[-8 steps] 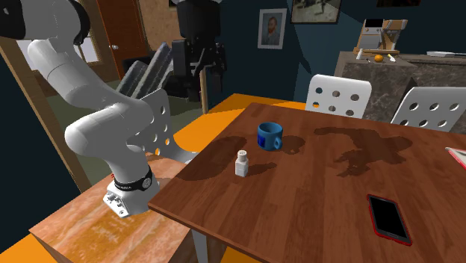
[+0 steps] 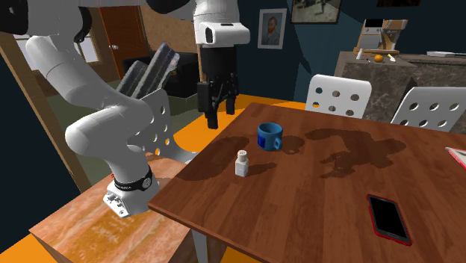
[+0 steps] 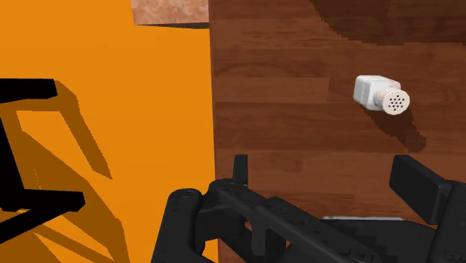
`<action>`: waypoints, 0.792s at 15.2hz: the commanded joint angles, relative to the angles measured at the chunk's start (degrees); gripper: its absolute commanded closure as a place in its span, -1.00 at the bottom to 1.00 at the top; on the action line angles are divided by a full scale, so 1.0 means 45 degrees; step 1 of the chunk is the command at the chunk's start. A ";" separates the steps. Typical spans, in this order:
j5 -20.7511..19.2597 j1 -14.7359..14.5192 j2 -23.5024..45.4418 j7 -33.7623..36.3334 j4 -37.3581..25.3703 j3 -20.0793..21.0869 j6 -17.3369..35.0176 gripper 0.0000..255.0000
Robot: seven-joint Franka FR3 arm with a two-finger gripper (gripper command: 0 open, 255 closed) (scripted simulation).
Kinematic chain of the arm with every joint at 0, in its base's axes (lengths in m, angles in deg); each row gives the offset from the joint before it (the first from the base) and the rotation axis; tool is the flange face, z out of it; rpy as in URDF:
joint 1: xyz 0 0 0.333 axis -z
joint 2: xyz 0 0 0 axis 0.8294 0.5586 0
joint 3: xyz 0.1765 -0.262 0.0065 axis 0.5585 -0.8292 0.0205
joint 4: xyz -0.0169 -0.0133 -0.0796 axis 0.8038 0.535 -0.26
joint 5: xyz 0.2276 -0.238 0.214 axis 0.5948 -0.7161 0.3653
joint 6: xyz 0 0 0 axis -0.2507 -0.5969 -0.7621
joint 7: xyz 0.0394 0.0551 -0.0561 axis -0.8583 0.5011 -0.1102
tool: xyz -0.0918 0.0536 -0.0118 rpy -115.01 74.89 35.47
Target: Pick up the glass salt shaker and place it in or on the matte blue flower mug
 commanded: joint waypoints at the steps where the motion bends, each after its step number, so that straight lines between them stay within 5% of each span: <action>1: 0.0337 -0.0143 0.0334 0.0255 0.0375 0.0164 0.0528 -1.00; 12: 0.2267 -0.1077 0.3272 0.1255 0.1871 0.1107 0.4098 -1.00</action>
